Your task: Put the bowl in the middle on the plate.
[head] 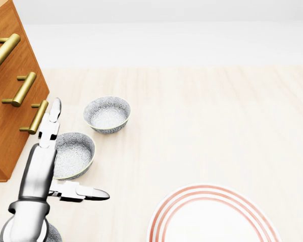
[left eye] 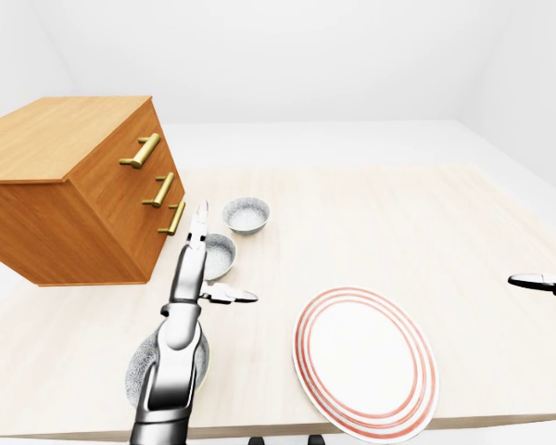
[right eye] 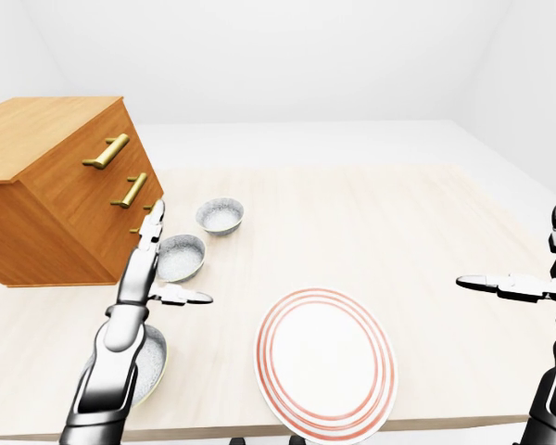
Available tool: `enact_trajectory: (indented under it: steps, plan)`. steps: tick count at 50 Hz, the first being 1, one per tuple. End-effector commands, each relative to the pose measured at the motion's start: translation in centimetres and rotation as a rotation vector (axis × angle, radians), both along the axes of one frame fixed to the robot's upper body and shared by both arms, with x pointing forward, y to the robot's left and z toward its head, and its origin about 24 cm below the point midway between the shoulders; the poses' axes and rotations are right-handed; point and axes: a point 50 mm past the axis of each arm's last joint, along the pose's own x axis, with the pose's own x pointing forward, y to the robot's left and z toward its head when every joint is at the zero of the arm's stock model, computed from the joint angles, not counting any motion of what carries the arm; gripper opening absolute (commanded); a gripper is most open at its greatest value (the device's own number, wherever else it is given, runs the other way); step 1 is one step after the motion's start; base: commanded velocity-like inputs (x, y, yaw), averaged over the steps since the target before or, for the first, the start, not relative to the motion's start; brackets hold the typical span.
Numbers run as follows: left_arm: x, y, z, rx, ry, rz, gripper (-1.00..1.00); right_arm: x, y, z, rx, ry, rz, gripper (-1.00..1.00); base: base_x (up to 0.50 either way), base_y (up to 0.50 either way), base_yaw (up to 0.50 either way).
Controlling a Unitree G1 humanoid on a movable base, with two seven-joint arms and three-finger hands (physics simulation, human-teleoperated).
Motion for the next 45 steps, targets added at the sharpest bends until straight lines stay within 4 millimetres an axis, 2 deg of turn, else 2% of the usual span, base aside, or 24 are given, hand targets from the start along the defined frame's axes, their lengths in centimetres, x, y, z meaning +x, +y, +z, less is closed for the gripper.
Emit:
enact_trajectory:
  steps: [1, 9, 10, 14, 21, 27, 37, 45]
  plan:
    - [0.0, -0.2, 2.5, 0.276, -0.056, -0.014, 1.00, 0.0, 0.0, 0.1, 0.000, -0.005, 0.001, 1.00, 0.00, 0.00, 0.00]
    - [0.2, -0.5, 3.4, 0.444, -0.076, -0.037, 1.00, 0.0, 0.0, 0.2, -0.003, -0.007, 0.003, 1.00, 0.00, 0.00, 0.00]
    - [0.4, -0.3, 3.8, 0.516, -0.099, -0.025, 1.00, -0.1, 0.1, 0.2, -0.005, -0.007, 0.002, 1.00, 0.00, 0.00, 0.00]
    - [0.5, 0.1, 5.3, 0.610, -0.128, -0.017, 1.00, -0.1, 0.0, 0.1, -0.004, -0.006, 0.000, 1.00, 0.00, 0.00, 0.00]
    - [0.9, 0.3, 5.7, 0.649, -0.148, -0.004, 1.00, -0.1, 0.0, 0.0, -0.004, 0.000, 0.000, 1.00, 0.00, 0.00, 0.00]
    - [1.7, 0.3, 6.3, 0.776, -0.219, 0.036, 1.00, -0.1, 0.0, 0.0, -0.002, 0.003, 0.000, 1.00, 0.00, 0.00, 0.00]
    - [1.4, -0.9, 7.1, 0.890, -0.238, 0.036, 1.00, -0.1, 0.1, 0.3, -0.013, -0.006, 0.005, 1.00, 0.00, 0.00, 0.00]
    - [1.3, -1.2, 7.8, 1.009, -0.234, 0.054, 1.00, -0.1, 0.0, 0.1, -0.006, 0.000, 0.002, 1.00, 0.00, 0.00, 0.00]
